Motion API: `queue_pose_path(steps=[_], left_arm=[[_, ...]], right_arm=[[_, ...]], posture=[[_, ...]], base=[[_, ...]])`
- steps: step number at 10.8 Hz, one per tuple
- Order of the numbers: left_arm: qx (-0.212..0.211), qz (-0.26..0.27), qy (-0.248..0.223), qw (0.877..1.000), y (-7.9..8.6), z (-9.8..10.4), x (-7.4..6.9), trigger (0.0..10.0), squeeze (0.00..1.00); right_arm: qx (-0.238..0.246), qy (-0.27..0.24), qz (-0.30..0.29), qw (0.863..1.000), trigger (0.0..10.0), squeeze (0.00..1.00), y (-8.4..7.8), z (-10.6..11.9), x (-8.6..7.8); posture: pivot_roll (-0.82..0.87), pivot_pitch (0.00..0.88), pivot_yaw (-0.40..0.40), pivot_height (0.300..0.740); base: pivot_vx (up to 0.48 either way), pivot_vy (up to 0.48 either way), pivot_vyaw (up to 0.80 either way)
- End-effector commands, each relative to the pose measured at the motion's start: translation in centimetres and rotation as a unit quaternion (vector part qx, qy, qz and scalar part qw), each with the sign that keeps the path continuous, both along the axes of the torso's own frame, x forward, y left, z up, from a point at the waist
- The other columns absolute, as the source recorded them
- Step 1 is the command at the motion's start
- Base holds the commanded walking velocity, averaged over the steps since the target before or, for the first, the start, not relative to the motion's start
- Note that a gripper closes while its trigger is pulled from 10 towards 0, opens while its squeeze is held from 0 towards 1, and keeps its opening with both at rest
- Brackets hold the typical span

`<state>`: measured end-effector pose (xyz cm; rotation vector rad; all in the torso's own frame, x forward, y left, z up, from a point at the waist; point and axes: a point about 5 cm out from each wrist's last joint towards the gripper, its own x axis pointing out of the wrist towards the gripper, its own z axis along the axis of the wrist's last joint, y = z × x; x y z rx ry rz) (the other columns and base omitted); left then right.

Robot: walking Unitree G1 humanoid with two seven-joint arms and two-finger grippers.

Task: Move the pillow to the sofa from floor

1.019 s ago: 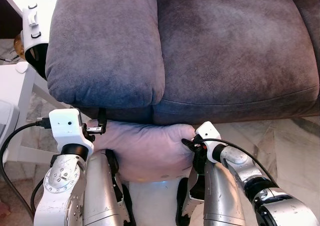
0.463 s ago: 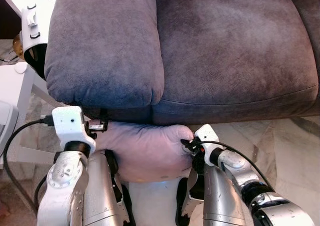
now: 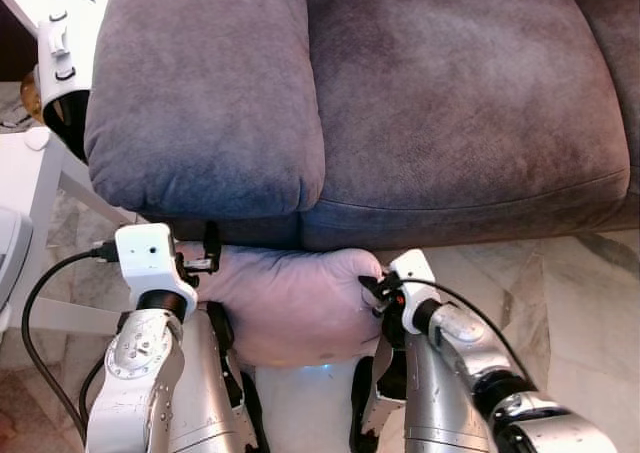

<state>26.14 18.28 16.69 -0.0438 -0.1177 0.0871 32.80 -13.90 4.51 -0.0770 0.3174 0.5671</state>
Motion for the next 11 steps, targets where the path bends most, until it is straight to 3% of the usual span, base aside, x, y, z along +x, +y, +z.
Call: queue_pose_path(steps=[1, 11], left_arm=[[-0.004, 0.008, 0.012, 1.0, 0.35, -0.82, -0.17, 10.0, 0.0], [0.0, 0.004, 0.003, 1.0, 0.46, -0.93, 0.16, 10.0, 0.0]], right_arm=[[0.022, 0.007, -0.015, 1.0, 10.0, 0.0, 0.13, -0.52, -0.46], [0.036, 0.01, -0.032, 0.999, 10.0, 0.0, -0.19, -0.72, -0.67]], posture=[[0.25, 0.328, -0.026, 0.488], [0.24, 0.326, -0.02, 0.488]], base=[[0.0, 0.0, 0.0], [0.0, 0.0, 0.0]])
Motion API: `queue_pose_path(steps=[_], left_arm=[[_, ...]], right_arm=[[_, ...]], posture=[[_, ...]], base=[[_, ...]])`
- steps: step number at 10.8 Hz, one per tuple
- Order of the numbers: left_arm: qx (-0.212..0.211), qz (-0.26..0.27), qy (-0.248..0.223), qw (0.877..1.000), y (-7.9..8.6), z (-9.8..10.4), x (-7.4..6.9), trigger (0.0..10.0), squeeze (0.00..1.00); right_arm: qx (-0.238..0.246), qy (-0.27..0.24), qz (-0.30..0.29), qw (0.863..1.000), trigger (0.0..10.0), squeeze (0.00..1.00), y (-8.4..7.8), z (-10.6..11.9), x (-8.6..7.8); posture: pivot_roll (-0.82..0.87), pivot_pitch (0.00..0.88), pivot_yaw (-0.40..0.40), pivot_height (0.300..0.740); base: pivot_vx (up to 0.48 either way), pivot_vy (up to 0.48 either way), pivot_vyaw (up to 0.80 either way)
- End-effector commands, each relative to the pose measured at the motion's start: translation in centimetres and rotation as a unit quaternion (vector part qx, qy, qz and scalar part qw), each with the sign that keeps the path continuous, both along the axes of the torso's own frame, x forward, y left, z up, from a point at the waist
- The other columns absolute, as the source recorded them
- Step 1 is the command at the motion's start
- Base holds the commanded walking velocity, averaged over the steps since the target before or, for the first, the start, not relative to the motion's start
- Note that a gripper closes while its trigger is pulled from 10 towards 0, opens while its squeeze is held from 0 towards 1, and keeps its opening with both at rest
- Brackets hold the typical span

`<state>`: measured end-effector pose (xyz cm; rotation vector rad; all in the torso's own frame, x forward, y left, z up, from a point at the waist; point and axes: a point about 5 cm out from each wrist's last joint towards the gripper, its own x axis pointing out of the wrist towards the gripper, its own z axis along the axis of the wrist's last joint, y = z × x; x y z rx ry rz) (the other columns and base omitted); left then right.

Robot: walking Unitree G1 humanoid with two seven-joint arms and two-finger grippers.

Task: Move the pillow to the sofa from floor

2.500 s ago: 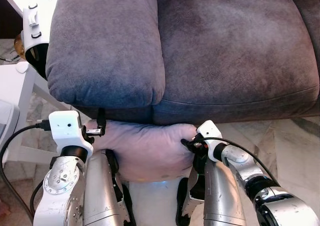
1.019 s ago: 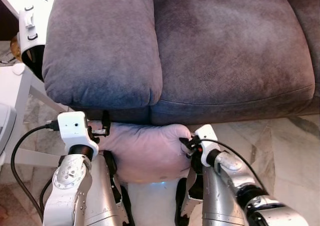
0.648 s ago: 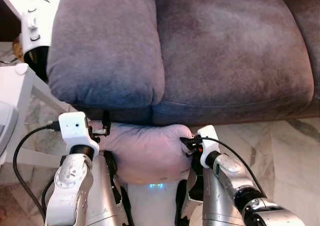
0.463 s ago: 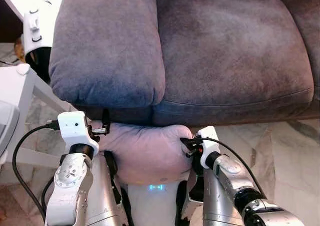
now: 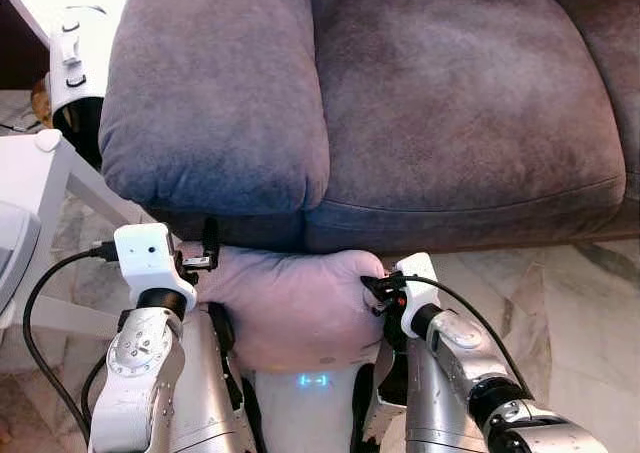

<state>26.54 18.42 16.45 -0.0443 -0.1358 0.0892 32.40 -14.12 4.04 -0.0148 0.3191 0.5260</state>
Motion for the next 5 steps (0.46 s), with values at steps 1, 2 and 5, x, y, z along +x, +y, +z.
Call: queue_pose_path(steps=[1, 2, 5], left_arm=[[0.002, 0.003, 0.013, 1.0, 0.35, -0.66, -0.22, 10.0, 0.0], [0.002, 0.002, 0.013, 1.0, 0.33, -0.64, -0.2, 10.0, 0.0], [0.001, 0.002, 0.012, 1.0, 0.26, -0.65, -0.18, 10.0, 0.0]], right_arm=[[0.01, 0.003, -0.008, 1.0, 10.0, 0.0, -0.02, -0.36, -0.36], [0.01, 0.003, -0.009, 1.0, 10.0, 0.0, -0.05, -0.36, -0.36], [0.01, 0.003, -0.014, 1.0, 10.0, 0.0, -0.14, -0.36, -0.34]], posture=[[0.24, 0.332, -0.019, 0.488], [0.24, 0.332, -0.019, 0.488], [0.24, 0.335, -0.02, 0.488]], base=[[0.0, 0.0, 0.0], [0.0, 0.0, 0.0], [0.0, 0.0, 0.0]])
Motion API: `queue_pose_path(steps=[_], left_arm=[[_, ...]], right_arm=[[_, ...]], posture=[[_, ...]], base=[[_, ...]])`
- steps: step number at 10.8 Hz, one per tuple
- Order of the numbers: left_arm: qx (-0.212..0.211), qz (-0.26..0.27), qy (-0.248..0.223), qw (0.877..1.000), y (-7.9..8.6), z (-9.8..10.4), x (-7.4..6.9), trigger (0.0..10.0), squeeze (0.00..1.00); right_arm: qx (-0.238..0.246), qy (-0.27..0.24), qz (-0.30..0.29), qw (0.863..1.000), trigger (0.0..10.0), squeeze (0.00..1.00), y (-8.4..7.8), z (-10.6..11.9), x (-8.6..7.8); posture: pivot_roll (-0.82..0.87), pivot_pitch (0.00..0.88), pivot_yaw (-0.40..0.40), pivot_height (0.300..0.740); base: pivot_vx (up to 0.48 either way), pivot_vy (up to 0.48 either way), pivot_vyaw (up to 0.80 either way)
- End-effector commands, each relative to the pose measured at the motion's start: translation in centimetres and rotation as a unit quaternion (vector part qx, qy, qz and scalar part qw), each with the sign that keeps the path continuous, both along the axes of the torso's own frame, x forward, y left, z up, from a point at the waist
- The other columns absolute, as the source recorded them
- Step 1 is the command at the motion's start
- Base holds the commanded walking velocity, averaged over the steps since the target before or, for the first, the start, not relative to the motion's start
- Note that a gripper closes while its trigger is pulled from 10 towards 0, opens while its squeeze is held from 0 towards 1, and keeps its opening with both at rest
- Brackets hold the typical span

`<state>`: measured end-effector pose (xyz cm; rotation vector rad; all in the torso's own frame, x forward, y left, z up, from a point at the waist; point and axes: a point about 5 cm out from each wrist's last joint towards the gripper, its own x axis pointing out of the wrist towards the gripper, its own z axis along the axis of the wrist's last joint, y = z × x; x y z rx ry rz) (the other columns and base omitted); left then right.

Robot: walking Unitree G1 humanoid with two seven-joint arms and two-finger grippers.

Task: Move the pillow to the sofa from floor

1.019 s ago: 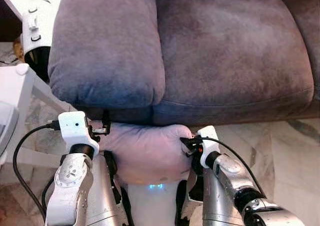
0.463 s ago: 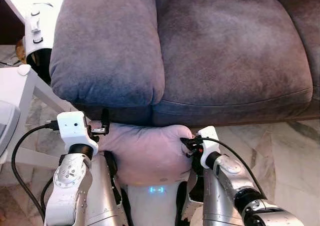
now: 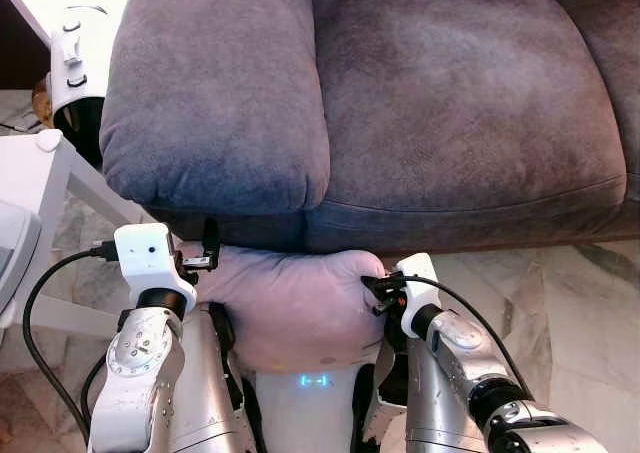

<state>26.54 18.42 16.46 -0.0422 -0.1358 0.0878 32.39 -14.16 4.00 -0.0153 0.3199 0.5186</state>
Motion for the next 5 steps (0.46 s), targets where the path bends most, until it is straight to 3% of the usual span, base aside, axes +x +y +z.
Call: queue_pose_path(steps=[1, 5], left_arm=[[0.0, 0.003, 0.012, 1.0, 0.3, -0.6, -0.2, 10.0, 0.0], [0.0, 0.002, 0.014, 1.0, 0.3, -0.7, -0.2, 10.0, 0.0]], right_arm=[[0.009, 0.002, -0.011, 1.0, 10.0, 0.0, -0.1, -0.3, -0.3], [0.019, -0.027, -0.004, 0.999, 10.0, 0.0, -0.1, 0.8, 0.3]], posture=[[0.24, 0.336, -0.02, 0.488], [0.24, 0.341, -0.02, 0.488]], base=[[0.0, 0.0, 0.0], [0.0, 0.0, 0.0]])
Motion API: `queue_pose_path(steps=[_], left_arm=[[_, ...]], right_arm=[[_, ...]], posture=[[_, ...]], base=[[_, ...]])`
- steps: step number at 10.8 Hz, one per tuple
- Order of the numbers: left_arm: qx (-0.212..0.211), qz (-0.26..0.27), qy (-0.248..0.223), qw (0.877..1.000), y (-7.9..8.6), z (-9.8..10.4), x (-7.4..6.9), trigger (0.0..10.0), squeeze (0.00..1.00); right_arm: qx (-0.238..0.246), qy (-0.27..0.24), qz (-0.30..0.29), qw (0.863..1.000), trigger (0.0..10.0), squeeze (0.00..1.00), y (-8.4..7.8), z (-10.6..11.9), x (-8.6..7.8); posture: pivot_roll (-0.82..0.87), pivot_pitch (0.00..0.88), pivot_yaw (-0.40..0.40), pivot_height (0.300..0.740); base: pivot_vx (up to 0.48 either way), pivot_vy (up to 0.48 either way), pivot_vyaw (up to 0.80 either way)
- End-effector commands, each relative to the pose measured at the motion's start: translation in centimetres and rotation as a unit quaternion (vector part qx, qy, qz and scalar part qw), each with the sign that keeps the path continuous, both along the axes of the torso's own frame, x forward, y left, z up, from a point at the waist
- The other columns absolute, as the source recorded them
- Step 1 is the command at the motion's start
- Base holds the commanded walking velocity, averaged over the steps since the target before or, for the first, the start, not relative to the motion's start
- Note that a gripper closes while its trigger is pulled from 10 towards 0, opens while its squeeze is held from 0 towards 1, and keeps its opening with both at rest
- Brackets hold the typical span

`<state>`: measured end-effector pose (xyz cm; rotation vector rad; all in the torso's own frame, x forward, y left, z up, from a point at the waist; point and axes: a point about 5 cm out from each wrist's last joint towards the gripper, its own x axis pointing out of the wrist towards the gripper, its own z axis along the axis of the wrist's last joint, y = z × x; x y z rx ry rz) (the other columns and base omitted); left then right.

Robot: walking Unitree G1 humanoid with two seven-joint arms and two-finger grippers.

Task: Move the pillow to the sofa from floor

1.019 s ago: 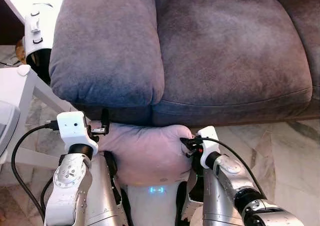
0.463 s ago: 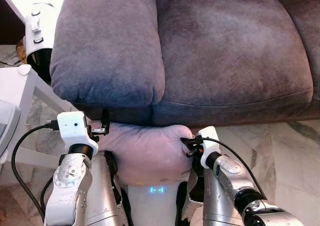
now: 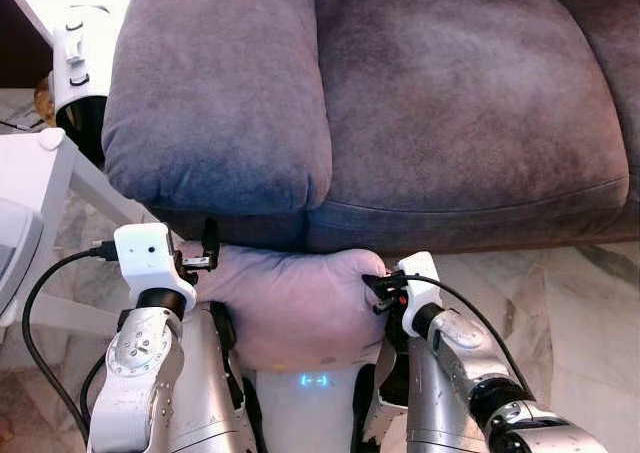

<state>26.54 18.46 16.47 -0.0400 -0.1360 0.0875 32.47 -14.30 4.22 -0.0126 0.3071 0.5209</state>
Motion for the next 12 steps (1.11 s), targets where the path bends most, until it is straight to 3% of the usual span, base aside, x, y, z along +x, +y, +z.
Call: queue_pose_path(steps=[1, 6, 12], left_arm=[[-0.002, 0.001, 0.014, 1.0, 0.22, -0.73, -0.18, 10.0, 0.0], [-0.001, 0.001, 0.015, 1.0, 0.24, -0.73, -0.17, 10.0, 0.0], [-0.002, 0.001, 0.014, 1.0, 0.18, -0.75, -0.08, 10.0, 0.0]], right_arm=[[0.014, -0.024, -0.01, 1.0, 10.0, 0.0, -0.19, 0.73, 0.31], [0.023, -0.028, -0.014, 0.999, 10.0, 0.0, -0.07, 0.91, 0.43], [0.009, -0.023, -0.017, 1.0, 10.0, 0.0, -0.17, 0.77, 0.45]], posture=[[0.24, 0.342, -0.019, 0.488], [0.24, 0.343, -0.017, 0.488], [0.24, 0.335, -0.019, 0.587]], base=[[0.0, 0.0, 0.0], [0.0, 0.0, 0.0], [0.0, 0.0, 0.0]])
